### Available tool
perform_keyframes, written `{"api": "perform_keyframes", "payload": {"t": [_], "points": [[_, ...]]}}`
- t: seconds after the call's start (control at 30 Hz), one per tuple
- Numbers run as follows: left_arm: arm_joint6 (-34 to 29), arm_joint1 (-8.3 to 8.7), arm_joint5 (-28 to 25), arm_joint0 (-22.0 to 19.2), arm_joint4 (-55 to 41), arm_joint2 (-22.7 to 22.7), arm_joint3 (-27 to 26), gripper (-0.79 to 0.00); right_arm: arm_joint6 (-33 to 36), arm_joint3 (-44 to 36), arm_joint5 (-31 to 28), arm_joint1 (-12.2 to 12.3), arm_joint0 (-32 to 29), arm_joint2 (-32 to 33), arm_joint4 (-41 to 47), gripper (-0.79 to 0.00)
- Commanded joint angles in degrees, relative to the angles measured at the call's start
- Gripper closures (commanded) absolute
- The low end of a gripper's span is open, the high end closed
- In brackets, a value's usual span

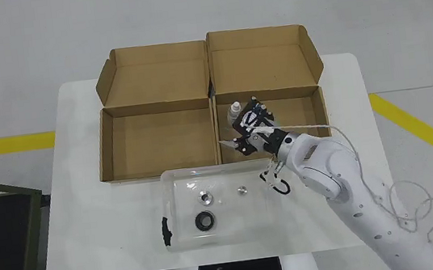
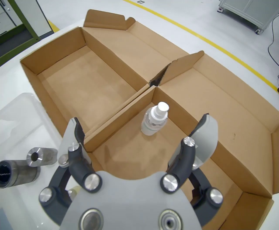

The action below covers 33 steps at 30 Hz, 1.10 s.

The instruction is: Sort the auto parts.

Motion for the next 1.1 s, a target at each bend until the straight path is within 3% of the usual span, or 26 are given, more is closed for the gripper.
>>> {"api": "perform_keyframes", "payload": {"t": [0.0,0.27,0.6,1.07], "points": [[0.00,0.00,0.00,0.00,0.00,0.00,0.00,-0.785,0.67,-2.78,-1.68,0.31,-1.79,0.28,-1.00,-0.785],[0.00,0.00,0.00,0.00,0.00,0.00,0.00,-0.785,2.61,-9.36,-8.09,1.19,-7.81,-0.91,-4.75,-0.785],[0.00,0.00,0.00,0.00,0.00,0.00,0.00,-0.785,8.12,-10.99,-16.34,2.13,-10.46,-1.45,-6.22,-0.785],[0.00,0.00,0.00,0.00,0.00,0.00,0.00,-0.785,13.72,-11.90,-16.93,3.13,-14.97,-0.94,-7.25,-0.785]]}}
